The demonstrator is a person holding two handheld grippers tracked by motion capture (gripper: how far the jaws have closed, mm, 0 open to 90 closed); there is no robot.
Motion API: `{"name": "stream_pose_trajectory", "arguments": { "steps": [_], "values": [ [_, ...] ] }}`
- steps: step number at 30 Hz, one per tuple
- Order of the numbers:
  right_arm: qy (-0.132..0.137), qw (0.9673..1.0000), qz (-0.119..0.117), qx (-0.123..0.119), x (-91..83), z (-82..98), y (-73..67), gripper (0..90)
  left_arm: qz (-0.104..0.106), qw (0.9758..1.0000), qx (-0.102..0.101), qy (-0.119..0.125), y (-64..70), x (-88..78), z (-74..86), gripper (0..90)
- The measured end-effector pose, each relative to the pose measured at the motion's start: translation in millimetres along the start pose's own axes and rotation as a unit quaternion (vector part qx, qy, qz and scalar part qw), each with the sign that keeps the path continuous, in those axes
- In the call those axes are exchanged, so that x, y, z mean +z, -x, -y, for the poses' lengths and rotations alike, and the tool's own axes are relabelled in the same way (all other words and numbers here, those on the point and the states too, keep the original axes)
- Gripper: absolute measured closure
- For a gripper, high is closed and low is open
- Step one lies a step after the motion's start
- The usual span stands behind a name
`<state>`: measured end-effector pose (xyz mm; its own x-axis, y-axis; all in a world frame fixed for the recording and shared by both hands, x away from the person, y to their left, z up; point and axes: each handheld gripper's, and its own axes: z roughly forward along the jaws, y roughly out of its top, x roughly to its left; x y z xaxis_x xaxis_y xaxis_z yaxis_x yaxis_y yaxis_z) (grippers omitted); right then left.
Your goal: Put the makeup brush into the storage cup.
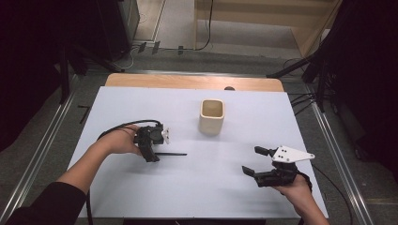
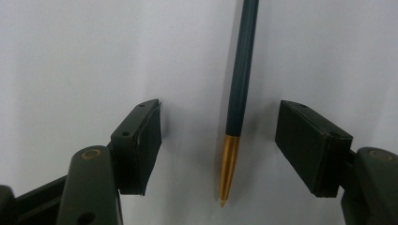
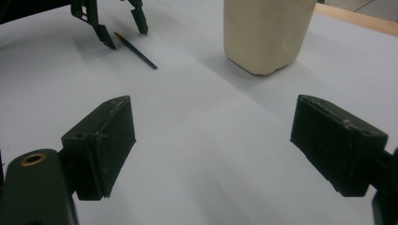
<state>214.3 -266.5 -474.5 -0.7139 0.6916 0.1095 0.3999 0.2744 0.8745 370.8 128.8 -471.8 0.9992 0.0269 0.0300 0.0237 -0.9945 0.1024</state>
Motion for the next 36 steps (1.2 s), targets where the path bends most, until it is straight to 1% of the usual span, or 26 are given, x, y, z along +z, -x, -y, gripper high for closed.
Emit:
{"name": "stream_pose_trajectory", "arguments": {
  "steps": [1,3,5,7,8,9,12,14,15,18,21,22,26,32,34,36],
  "values": [
    [0.0,1.0,0.0,0.0,0.0,0.0,0.0,14.8,0.002,1.0,-0.005,0.002,-1.0,0.2,0.2,32.1],
    [0.0,1.0,0.0,-0.001,0.0,0.0,-0.1,15.4,0.004,1.0,-0.008,0.002,-1.6,0.0,0.3,33.2],
    [0.0,1.0,0.0,0.0,0.0,-0.1,-0.1,15.3,0.003,1.0,-0.006,0.006,-1.3,-0.1,1.0,35.5],
    [0.001,1.0,0.002,-0.001,0.1,-0.1,-0.1,15.4,0.001,1.0,0.003,0.002,-0.8,-1.1,0.8,39.6],
    [0.0,1.0,0.002,-0.001,0.1,0.0,-0.3,15.4,0.003,1.0,0.0,0.002,0.7,-1.3,0.7,41.0],
    [0.0,1.0,0.002,0.0,0.1,0.0,-0.3,15.3,0.003,1.0,0.002,0.0,1.2,-1.7,0.3,42.7],
    [0.0,1.0,0.001,0.0,0.0,0.2,-0.2,16.6,0.003,0.9999,0.006,-0.008,4.4,-2.6,-1.1,49.5],
    [-0.001,1.0,0.001,-0.001,0.1,0.1,-0.3,16.8,0.004,0.9998,0.017,-0.007,7.6,-2.8,-1.5,58.1],
    [-0.001,1.0,0.0,0.001,0.2,0.1,-0.4,16.8,0.004,0.9997,0.022,-0.011,8.9,-3.5,-2.0,61.5],
    [-0.002,1.0,-0.002,0.001,0.5,0.2,-0.5,16.8,0.011,0.9996,0.02,-0.017,9.6,-3.5,-2.9,69.3],
    [0.0,1.0,-0.005,0.002,0.9,0.2,-1.2,17.3,0.011,0.9995,0.02,-0.025,9.7,-3.9,-4.3,72.5],
    [0.0,1.0,-0.006,0.002,1.2,0.1,-1.3,17.2,0.01,0.9995,0.019,-0.024,9.5,-3.6,-4.3,74.2],
    [-0.002,0.9999,-0.007,0.007,1.7,0.3,-1.3,17.2,0.009,0.9995,0.018,-0.025,8.9,-3.2,-4.2,82.7],
    [-0.009,0.9997,-0.015,0.016,3.0,0.9,-1.5,17.2,0.015,0.9997,0.01,-0.018,7.0,-3.5,-2.0,84.0],
    [-0.005,0.9997,-0.014,0.018,3.4,0.6,-2.2,17.2,0.012,0.9997,0.009,-0.018,7.7,-4.0,-1.6,84.1],
    [0.003,0.9996,-0.021,0.019,2.9,0.0,-2.2,16.6,0.01,0.9998,0.007,-0.018,8.0,-4.2,-1.5,84.1]
  ]
}}
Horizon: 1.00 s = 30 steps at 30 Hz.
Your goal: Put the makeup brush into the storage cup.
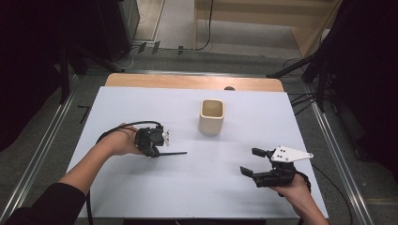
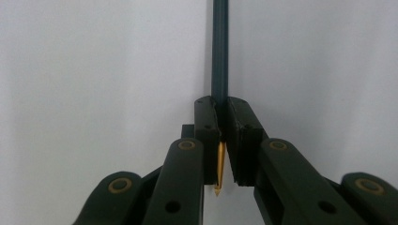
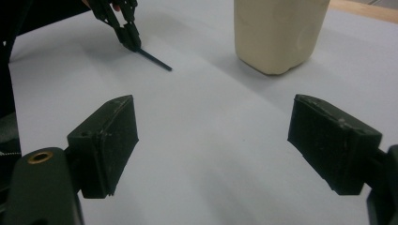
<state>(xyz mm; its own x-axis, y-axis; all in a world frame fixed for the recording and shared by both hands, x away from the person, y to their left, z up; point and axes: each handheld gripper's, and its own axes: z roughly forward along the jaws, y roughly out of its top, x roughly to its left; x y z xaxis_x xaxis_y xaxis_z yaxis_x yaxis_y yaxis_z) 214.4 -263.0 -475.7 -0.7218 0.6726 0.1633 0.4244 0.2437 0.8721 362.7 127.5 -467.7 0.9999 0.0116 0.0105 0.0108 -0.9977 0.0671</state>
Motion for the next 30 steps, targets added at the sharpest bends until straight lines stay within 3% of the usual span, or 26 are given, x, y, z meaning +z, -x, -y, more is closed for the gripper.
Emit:
{"name": "stream_pose_trajectory", "arguments": {
  "steps": [4,5,9,11,15,20,21,25,27,28,29,30],
  "values": [
    [0.003,0.9999,-0.004,0.014,-0.4,-1.8,0.0,13.7,-0.007,0.9998,-0.015,0.01,-2.1,-1.8,3.0,84.1],
    [-0.005,0.9999,-0.004,0.016,0.6,-1.7,0.8,13.9,-0.011,0.9992,-0.03,0.023,-3.7,-3.8,5.2,84.1],
    [-0.011,0.9996,-0.008,0.023,1.1,-1.2,3.2,16.3,-0.007,0.9973,-0.046,0.058,-4.3,-15.3,8.8,84.1],
    [-0.009,0.9994,-0.017,0.029,1.0,-1.6,4.9,17.6,0.0,0.9949,-0.06,0.082,-4.2,-23.1,10.1,84.1],
    [-0.005,0.9997,-0.012,0.022,0.1,-2.2,5.0,19.4,0.007,0.9896,-0.08,0.119,-0.3,-33.4,11.6,84.1],
    [-0.006,0.9992,-0.032,0.024,0.9,-4.1,6.8,21.7,0.014,0.9842,-0.095,0.149,7.6,-37.5,13.6,84.1],
    [-0.006,0.9992,-0.032,0.024,0.9,-4.1,6.8,21.7,0.014,0.9842,-0.095,0.149,7.6,-37.5,13.6,84.1],
    [-0.013,0.9987,-0.048,0.013,4.1,-5.9,4.7,22.9,0.029,0.9749,-0.108,0.193,17.5,-38.0,16.9,84.1],
    [-0.016,0.9986,-0.05,0.007,4.6,-6.1,3.4,23.3,0.026,0.9742,-0.106,0.197,21.3,-37.9,17.6,84.2],
    [-0.017,0.9986,-0.05,0.004,5.0,-6.2,2.9,23.4,0.031,0.972,-0.112,0.204,23.3,-37.4,17.8,84.2],
    [-0.019,0.9985,-0.051,0.002,5.3,-6.4,2.4,23.4,0.03,0.9718,-0.11,0.207,24.8,-37.6,18.3,84.2],
    [-0.019,0.9984,-0.052,0.0,5.7,-6.5,2.0,23.6,0.033,0.9699,-0.114,0.212,26.4,-37.0,18.3,84.2]
  ]
}}
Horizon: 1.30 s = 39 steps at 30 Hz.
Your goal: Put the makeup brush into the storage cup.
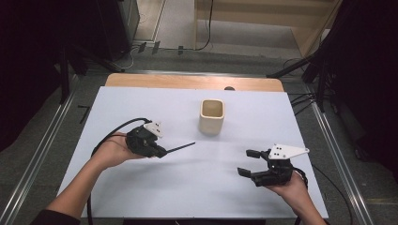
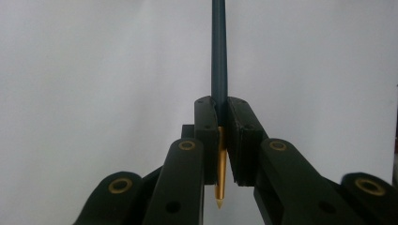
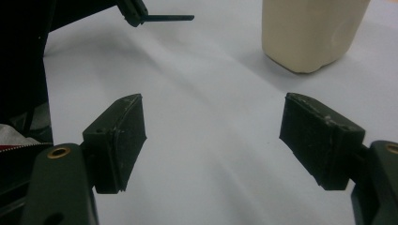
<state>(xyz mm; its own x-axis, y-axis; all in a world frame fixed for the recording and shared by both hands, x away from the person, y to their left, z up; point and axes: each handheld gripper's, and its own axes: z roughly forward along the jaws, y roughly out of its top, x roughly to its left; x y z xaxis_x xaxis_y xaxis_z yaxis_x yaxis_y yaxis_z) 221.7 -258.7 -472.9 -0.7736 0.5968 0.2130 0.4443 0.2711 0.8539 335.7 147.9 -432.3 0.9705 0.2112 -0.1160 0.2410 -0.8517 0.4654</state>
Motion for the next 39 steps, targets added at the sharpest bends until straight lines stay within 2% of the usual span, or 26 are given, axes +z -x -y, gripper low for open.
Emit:
{"name": "stream_pose_trajectory", "arguments": {
  "steps": [4,5,11,15,20,27,30,31,39],
  "values": [
    [-0.002,1.0,-0.005,-0.006,1.7,-1.0,-1.2,24.1,0.004,0.9999,-0.004,0.009,6.7,0.6,-0.4,84.2],
    [-0.002,1.0,-0.006,-0.006,2.3,-1.3,-1.8,24.1,0.01,0.9999,-0.004,0.012,7.9,0.2,-1.0,84.2],
    [-0.006,0.9998,-0.014,-0.012,4.4,-3.7,-2.4,24.0,0.016,0.9995,0.009,0.027,18.1,0.5,-3.4,84.2],
    [-0.007,0.9997,-0.02,-0.013,7.4,-6.1,-2.2,22.1,0.035,0.9987,0.009,0.035,21.8,1.8,-3.8,84.2],
    [-0.008,0.9994,-0.028,-0.018,11.9,-9.5,-2.9,18.7,0.037,0.9985,0.019,0.034,27.7,3.9,-6.3,84.2],
    [-0.024,0.9985,-0.038,-0.032,19.7,-12.5,-5.4,18.7,0.039,0.9983,0.029,0.031,36.7,8.2,-10.2,84.1],
    [-0.026,0.998,-0.042,-0.039,21.3,-13.3,-5.9,18.7,0.042,0.9979,0.039,0.03,39.9,9.7,-11.5,84.2],
    [-0.026,0.998,-0.043,-0.04,21.6,-13.7,-6.0,18.8,0.037,0.9979,0.042,0.031,41.0,10.0,-12.1,84.2],
    [-0.031,0.9968,-0.053,-0.052,30.2,-20.5,-6.1,19.5,0.036,0.9978,0.048,0.027,47.1,11.0,-15.6,84.2]
  ]
}}
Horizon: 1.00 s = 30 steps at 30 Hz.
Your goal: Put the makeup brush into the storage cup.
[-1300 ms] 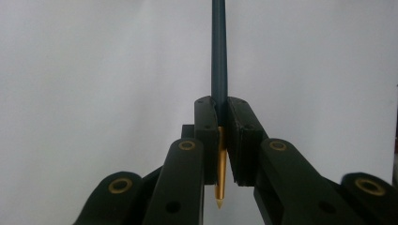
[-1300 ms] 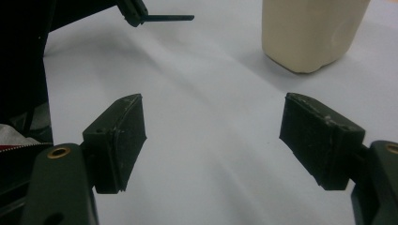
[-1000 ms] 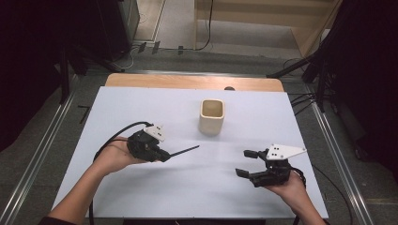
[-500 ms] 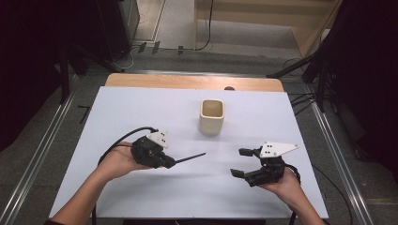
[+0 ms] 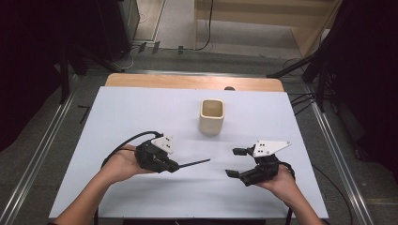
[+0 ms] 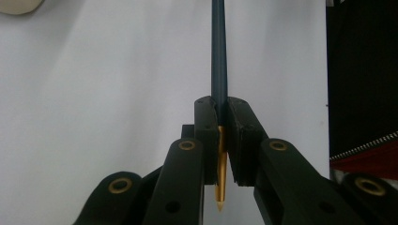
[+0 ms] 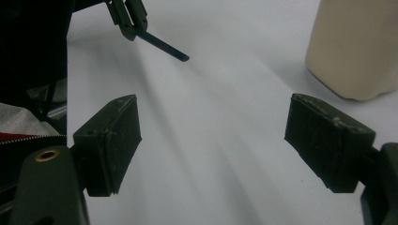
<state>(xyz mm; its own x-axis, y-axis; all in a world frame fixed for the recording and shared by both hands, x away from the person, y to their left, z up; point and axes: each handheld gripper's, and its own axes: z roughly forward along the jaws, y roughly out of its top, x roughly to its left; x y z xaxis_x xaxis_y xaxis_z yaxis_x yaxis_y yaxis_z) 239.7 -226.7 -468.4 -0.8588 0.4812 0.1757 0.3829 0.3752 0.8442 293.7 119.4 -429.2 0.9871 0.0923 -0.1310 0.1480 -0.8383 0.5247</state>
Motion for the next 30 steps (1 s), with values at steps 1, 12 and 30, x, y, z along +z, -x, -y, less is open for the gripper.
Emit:
{"name": "stream_pose_trajectory", "arguments": {
  "steps": [1,12,30],
  "values": [
    [-0.001,1.0,-0.002,-0.001,1.6,-1.1,-0.2,19.6,0.003,1.0,-0.001,0.0,0.2,0.4,-0.4,84.1],
    [-0.02,0.9991,-0.027,-0.027,16.3,-10.2,-1.7,23.0,0.002,0.9999,0.013,-0.009,5.6,5.3,-6.6,84.2],
    [-0.052,0.9937,-0.083,-0.055,40.6,-23.7,-6.8,29.5,0.021,0.999,0.034,-0.019,15.8,12.9,-16.6,84.1]
  ]
}}
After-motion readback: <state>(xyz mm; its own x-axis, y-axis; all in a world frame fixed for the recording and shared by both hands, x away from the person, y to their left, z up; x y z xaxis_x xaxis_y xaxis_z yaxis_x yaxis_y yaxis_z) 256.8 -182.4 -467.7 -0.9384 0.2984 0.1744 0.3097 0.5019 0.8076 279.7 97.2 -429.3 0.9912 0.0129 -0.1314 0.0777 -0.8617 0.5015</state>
